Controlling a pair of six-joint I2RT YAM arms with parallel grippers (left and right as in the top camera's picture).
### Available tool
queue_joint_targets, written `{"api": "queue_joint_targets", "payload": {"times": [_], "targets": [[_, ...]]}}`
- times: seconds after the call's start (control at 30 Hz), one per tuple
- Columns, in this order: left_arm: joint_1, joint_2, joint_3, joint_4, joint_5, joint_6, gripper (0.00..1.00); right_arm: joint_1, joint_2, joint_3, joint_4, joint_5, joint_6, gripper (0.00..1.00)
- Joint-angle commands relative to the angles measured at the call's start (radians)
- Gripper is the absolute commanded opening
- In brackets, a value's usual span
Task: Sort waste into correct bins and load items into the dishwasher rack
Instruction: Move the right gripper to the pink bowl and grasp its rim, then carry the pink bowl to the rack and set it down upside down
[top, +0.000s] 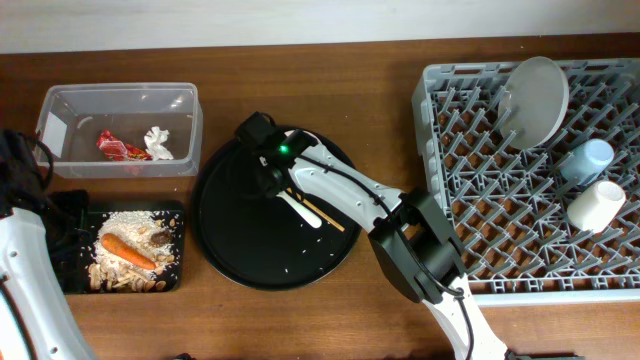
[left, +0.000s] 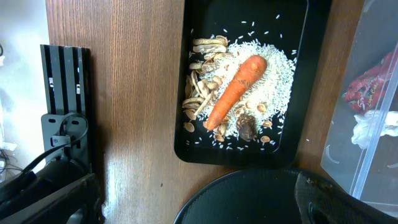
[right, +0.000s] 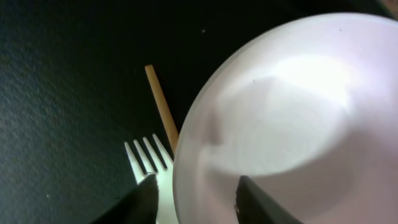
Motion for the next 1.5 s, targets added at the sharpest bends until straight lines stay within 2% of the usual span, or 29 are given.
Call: {"api": "queue_joint_targets", "payload": {"times": [0.0,0.07,0.13,0.2,0.47,0.67,0.83,1.0,1.23,1.47], "targets": [[0.003,-0.007,-0.003,-0.001,-0.003,-0.013,0.99,-0.006,0.004,0.042,-0.022,0.016,-0.004,0.30],[0.003,-0.007,-0.003,-0.001,-0.003,-0.013,0.99,-0.006,0.003,0.048,-0.029,0.016,-0.004,0.22],[0.003,-0.007,-0.003,-0.001,-0.003,-0.013,0.99,-0.006,0.000,0.048,-0.032,0.016,-0.003,0.10],[0.003,-0.007,-0.003,-0.001,-0.003,-0.013,0.99,-0.007,-0.005,0.048,-0.036,0.016,0.015,0.04],[0.003,-0.007,-0.003,-0.001,-0.003,-0.013,0.99,-0.011,-0.082,0.107,-0.101,0.015,0.027,0.04],[0.003,-0.007,-0.003,-0.001,-0.003,-0.013,0.99,-0.084,-0.219,0.240,-0.287,0.011,0.177,0.04],[0.003,-0.007,-0.003,-0.001,-0.003,-0.013,0.99,-0.224,-0.415,0.252,-0.416,-0.108,0.230,0.04],[0.003,-0.007,-0.003,-0.001,-0.003,-0.013,0.99,-0.453,-0.541,0.252,-0.642,-0.230,0.229,0.04],[0.003,-0.007,-0.003,-0.001,-0.003,-0.013,0.99,-0.755,-0.565,0.245,-0.828,-0.343,0.167,0.04],[0.003,-0.007,-0.003,-0.001,-0.003,-0.013,0.99,-0.984,-0.565,0.184,-0.850,-0.605,0.004,0.04]]}}
